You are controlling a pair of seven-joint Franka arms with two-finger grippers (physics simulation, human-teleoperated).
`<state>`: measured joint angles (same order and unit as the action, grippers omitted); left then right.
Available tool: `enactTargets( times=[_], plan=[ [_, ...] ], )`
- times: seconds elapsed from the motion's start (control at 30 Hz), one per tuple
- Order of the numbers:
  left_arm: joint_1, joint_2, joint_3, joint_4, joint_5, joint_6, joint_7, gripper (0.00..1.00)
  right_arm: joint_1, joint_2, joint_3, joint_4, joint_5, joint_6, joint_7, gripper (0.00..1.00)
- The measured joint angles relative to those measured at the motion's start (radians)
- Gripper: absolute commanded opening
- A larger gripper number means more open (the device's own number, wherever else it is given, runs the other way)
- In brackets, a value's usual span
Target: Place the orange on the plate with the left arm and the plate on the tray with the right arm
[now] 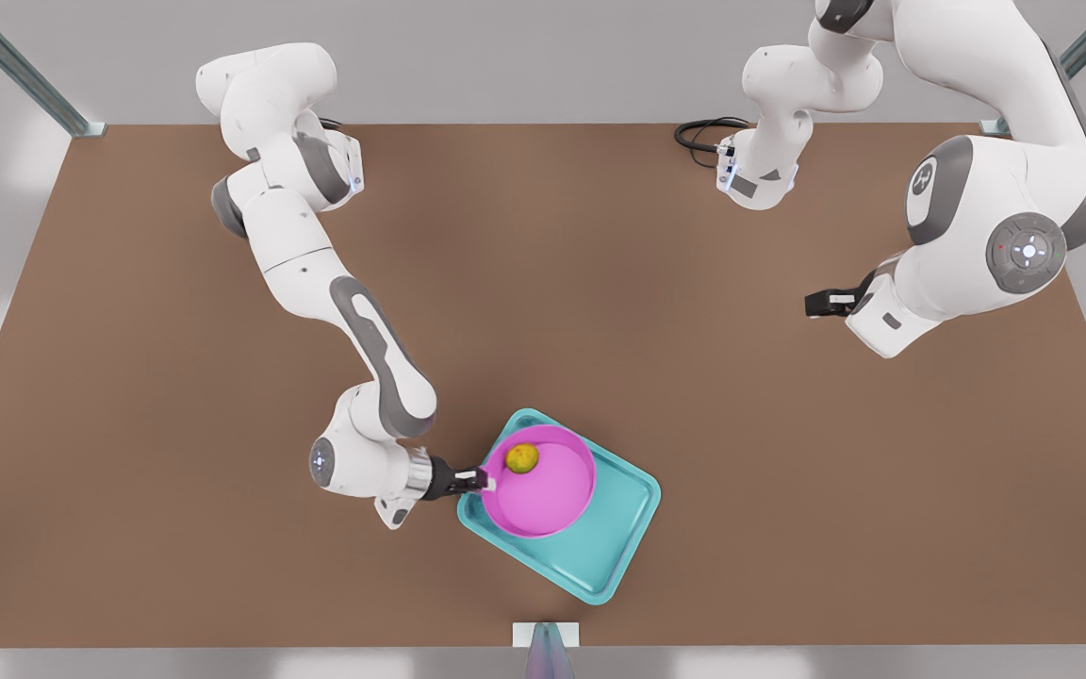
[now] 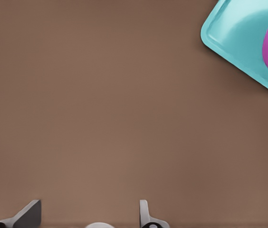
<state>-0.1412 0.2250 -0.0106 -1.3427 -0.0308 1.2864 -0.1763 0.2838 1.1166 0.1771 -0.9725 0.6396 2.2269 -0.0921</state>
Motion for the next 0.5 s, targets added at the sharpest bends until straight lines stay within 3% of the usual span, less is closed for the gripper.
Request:
enactTargets(
  times=[0.17, 0.3, 0.43, 0.5],
  plan=[
    [0.0, 0.0, 0.0, 0.0, 0.0, -0.001, 0.0, 1.0, -0.037, -0.008, -0.012, 0.016, -0.004, -0.017, 0.024, 1.0],
    [0.002, 0.064, 0.001, 0.1, -0.01, -0.03, 0.0, 1.0, -0.153, -0.107, -0.181, 0.045, -0.157, -0.235, 0.014, 1.0],
    [0.003, 0.129, 0.001, 0.187, -0.017, -0.095, 0.0, 1.0, -0.203, -0.374, -0.321, 0.049, -0.459, -0.576, -0.023, 1.0],
    [0.003, 0.132, 0.001, 0.192, -0.018, -0.115, 0.0, 1.0, -0.212, -0.581, -0.352, 0.004, -0.558, -0.701, -0.041, 1.0]
  ],
)
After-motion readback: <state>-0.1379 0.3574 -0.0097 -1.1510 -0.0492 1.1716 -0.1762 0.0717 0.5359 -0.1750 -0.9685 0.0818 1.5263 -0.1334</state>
